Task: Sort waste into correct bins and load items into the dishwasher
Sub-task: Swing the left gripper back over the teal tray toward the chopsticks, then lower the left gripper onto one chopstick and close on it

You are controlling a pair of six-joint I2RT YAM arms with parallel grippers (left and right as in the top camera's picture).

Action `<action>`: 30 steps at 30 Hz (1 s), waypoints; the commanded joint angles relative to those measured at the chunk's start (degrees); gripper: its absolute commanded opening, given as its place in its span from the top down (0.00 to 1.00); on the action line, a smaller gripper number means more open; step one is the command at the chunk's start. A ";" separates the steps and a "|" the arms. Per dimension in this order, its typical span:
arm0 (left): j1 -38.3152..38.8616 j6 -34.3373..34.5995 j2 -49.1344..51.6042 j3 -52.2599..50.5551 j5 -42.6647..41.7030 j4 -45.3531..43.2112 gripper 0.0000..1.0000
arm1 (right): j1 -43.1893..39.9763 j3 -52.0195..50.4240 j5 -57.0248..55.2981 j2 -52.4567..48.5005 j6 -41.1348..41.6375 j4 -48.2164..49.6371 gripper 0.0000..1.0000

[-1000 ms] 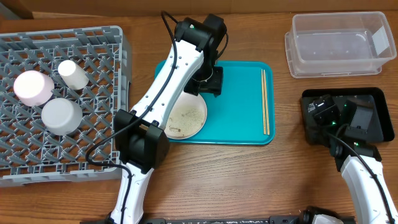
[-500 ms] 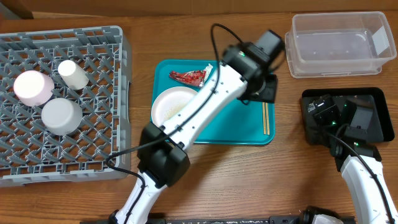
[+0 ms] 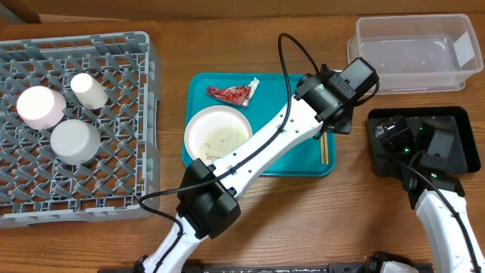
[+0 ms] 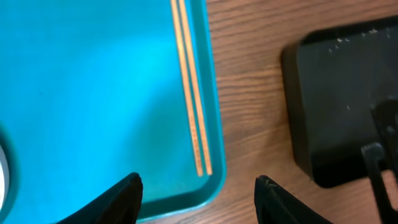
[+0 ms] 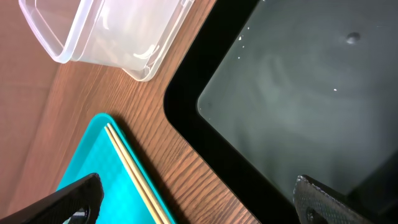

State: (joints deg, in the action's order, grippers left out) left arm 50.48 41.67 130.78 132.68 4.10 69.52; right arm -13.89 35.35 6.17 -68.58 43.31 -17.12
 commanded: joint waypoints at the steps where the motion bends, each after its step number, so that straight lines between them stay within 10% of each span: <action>1: -0.37 1.18 4.39 0.13 0.59 -0.17 0.40 | -0.11 1.42 0.11 0.57 -0.02 0.35 0.00; 30: -0.26 2.32 16.96 0.13 2.49 -4.50 0.53 | -0.11 1.42 0.09 0.57 -0.02 0.33 0.00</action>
State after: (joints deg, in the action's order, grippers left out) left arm 50.37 42.35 146.56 132.66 5.17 65.63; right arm -13.87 35.35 6.17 -68.58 43.29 -17.15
